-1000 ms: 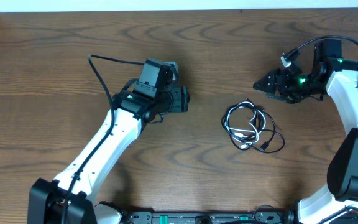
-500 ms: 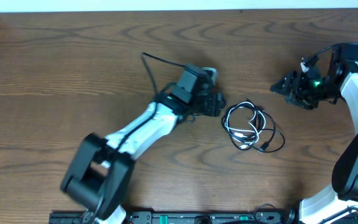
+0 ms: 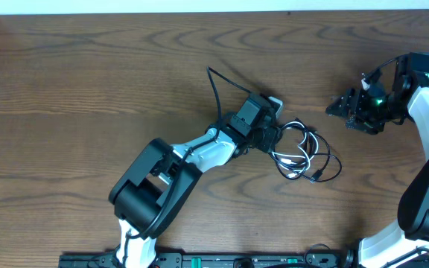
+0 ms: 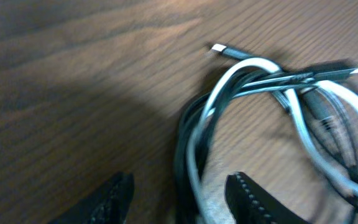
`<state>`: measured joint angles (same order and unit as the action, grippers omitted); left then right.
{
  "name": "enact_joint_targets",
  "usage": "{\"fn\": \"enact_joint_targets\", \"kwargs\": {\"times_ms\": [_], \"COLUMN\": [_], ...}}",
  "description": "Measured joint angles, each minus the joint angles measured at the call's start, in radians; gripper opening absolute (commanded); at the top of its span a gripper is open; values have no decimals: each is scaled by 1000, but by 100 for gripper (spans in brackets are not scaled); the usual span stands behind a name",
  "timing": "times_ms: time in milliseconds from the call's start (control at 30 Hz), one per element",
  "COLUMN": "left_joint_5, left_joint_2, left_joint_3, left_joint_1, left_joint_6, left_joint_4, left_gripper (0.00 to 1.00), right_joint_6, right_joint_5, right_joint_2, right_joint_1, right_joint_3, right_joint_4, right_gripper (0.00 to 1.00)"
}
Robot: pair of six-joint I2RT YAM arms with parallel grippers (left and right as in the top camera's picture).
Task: Untangle cables
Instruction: 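Reach the left gripper down to the cable bundle and grasp it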
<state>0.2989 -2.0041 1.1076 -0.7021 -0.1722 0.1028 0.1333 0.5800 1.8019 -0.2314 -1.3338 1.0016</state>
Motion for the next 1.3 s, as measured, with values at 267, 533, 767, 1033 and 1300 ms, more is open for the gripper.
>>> {"fn": "enact_joint_targets", "kwargs": {"times_ms": [267, 533, 767, 1033, 1300], "left_joint_5": [-17, -25, -104, -126, -143], "left_joint_2": [-5, -5, -4, 3, 156], "left_joint_3": [0, 4, 15, 16, 13], "left_joint_1": [-1, -35, -60, -63, -7], "left_joint_6": [21, 42, 49, 49, 9], "left_joint_4": [4, -32, -74, -81, -127], "left_gripper": [43, 27, 7, 7, 7], "right_joint_6": [0, 0, 0, 1, 3], "right_joint_5": [-10, -26, -31, -32, -32], "right_joint_2": [0, 0, 0, 0, 0], "right_joint_1": [0, 8, 51, 97, 99], "right_joint_3": [0, 0, 0, 0, 0], "right_joint_4": [0, 3, 9, 0, -2], "right_gripper": [75, 75, 78, 79, 77]}}
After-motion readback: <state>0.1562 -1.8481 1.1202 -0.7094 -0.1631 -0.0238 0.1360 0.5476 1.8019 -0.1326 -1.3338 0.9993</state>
